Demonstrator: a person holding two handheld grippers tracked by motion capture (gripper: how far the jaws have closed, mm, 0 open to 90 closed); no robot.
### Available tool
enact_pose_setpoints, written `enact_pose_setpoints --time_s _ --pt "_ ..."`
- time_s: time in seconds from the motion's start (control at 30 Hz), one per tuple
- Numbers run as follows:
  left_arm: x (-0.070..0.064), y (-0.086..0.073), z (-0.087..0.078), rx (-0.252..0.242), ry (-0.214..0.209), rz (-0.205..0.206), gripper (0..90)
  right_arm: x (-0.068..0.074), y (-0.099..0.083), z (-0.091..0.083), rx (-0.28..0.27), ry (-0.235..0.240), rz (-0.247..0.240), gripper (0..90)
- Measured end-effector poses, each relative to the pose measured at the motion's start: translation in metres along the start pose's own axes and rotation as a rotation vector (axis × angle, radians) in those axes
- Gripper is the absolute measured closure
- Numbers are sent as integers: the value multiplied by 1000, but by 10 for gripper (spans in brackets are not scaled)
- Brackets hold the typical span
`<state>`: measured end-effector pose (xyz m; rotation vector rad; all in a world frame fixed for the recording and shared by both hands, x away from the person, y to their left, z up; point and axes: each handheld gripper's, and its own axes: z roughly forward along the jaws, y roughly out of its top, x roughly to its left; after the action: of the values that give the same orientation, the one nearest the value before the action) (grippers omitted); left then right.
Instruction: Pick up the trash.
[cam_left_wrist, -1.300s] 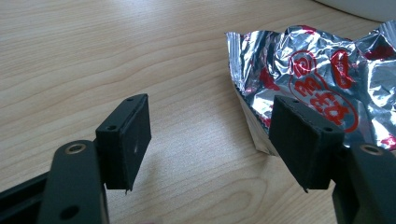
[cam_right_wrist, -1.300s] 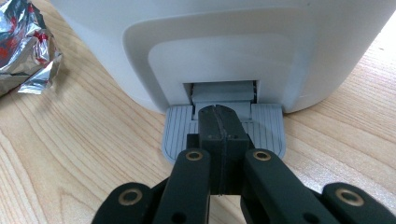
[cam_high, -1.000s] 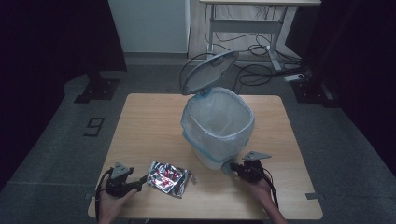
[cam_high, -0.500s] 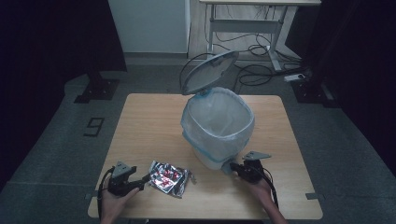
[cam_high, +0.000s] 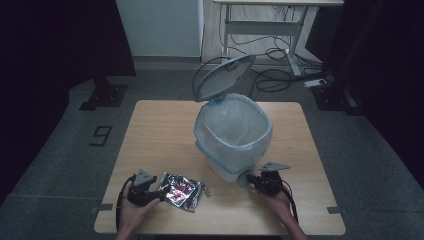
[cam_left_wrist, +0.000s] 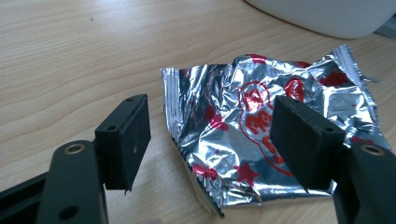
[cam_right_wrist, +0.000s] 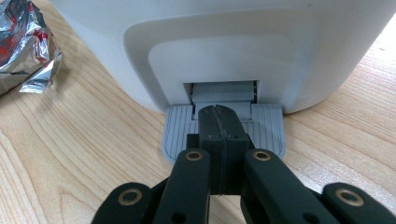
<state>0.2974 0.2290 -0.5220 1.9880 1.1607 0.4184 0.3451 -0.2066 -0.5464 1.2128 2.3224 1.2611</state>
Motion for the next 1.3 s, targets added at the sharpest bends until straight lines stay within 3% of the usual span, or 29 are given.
enact_pose_setpoints --time_s 0.43,0.6,0.8,0.87,0.93,1.13,1.3 --pt "10 -2 18 46 25 -28 290 0 0 0 1 3 4 897" --pt "6 -5 26 75 36 0 315 -1 0 0 1 5 5 897" --pt "1 -6 29 69 59 32 356 -1 0 0 1 6 5 897" --pt "-4 -7 30 69 79 59 420 -1 0 0 0 5 5 897" --pt "-5 -7 30 67 78 62 446 -1 0 0 0 4 5 897" --pt "-5 -7 29 56 83 57 668 0 0 0 1 2 3 897" --pt "-10 -8 29 54 123 101 816 0 0 0 0 1 -1 897"
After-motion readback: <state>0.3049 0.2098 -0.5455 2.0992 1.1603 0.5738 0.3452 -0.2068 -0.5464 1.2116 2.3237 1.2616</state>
